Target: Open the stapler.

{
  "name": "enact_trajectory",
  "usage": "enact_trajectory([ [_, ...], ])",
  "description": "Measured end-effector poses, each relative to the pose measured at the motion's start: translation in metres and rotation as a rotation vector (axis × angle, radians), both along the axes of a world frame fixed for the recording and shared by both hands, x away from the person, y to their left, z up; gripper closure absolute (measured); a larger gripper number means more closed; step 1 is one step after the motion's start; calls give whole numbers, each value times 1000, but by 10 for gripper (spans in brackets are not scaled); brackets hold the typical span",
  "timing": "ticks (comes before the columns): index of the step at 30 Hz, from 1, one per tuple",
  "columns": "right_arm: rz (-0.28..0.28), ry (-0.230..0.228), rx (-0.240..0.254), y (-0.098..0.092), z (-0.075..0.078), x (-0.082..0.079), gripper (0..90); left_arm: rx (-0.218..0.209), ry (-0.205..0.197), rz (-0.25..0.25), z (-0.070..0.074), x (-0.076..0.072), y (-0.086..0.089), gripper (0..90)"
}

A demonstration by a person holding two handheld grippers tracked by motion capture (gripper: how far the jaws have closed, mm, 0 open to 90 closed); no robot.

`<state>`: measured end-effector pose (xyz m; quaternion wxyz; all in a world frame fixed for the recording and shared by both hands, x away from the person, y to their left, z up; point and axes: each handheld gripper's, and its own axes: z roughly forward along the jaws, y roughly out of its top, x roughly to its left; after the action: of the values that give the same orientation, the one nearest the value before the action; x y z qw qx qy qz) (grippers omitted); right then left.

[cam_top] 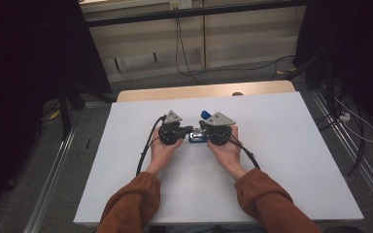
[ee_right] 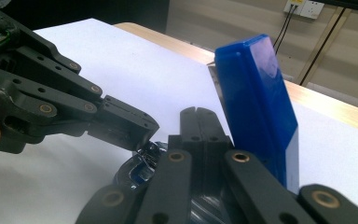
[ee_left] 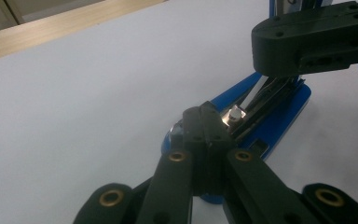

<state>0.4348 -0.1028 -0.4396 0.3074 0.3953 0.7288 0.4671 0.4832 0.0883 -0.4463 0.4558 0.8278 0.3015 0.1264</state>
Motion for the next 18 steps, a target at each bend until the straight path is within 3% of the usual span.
enact_trajectory([
  [7,-20,-26,-1,-4,3,0,900,-1,1,4,0,0,0,900],
  [18,-31,-25,20,-11,8,0,900,0,-1,7,0,-1,-1,900],
])
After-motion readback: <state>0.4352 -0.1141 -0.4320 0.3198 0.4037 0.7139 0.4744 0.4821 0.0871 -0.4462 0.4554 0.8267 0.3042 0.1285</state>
